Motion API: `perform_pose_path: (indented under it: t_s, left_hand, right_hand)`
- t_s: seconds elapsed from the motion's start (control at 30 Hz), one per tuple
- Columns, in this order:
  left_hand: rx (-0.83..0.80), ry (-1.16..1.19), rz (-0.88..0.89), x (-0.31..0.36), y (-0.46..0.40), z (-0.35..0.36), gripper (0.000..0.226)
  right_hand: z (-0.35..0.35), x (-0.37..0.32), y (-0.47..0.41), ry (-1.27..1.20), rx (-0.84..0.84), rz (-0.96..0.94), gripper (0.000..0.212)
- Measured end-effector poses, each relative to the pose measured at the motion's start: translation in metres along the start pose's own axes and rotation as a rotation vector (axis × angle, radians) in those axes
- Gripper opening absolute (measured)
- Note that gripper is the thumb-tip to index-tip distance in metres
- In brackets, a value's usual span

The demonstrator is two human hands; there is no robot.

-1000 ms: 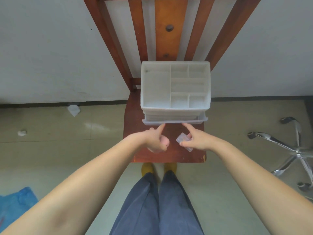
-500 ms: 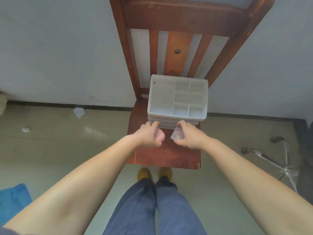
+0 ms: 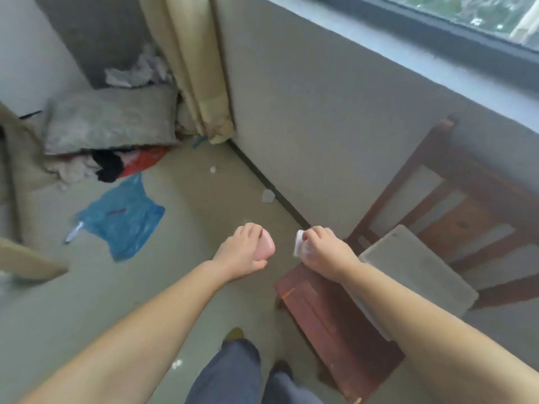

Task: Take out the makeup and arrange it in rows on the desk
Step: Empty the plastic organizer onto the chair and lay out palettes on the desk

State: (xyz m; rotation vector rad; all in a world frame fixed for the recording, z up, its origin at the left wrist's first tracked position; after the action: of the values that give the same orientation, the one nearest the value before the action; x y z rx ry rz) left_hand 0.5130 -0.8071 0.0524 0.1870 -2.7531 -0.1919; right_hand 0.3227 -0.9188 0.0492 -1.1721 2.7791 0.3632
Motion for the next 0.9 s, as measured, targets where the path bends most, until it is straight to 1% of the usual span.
perform_pose_path:
  t_s: [0.1, 0.23, 0.43, 0.57, 0.77, 0.9]
  left_hand:
    - [0.081, 0.025, -0.194, -0.034, 0.065, -0.005, 0.051]
    - [0.177, 0.035, -0.444, -0.071, 0.163, -0.01, 0.056]
    - [0.331, 0.106, -0.796, -0.105, 0.335, -0.003, 0.059]
    - [0.409, 0.117, -0.982, -0.108, 0.467, 0.016, 0.057]
    - [0.443, 0.152, -1.217, -0.095, 0.672, 0.064, 0.056]
    - [0.48, 0.187, -1.368, -0.08, 0.791, 0.088, 0.058]
  right_hand:
    - [-0.002, -0.055, -0.016, 0.076, -0.07, -0.189, 0.035]
    - [0.004, -0.145, -0.019, 0.149, -0.133, -0.448, 0.043]
    - [0.03, -0.296, 0.018, 0.177, -0.181, -0.792, 0.047]
    - [0.06, -0.405, 0.078, 0.2, -0.203, -0.992, 0.049]
    - [0.122, -0.561, 0.209, 0.24, -0.271, -1.238, 0.049]
    - [0.158, -0.653, 0.293, 0.272, -0.327, -1.383, 0.05]
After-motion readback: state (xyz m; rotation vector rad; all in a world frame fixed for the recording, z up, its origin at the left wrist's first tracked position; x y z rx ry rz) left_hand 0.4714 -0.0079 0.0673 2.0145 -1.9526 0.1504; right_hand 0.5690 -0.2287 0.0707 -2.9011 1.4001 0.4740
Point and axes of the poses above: each hand's wrist, its own y-axis away from the middle knuckle, its own z-axis out of the palm, x = y × z, the point moved 1 cm from there along -y, towards the middle knuckle, and after that the axes turned 5 degrees about z, right-handed, at the moved point
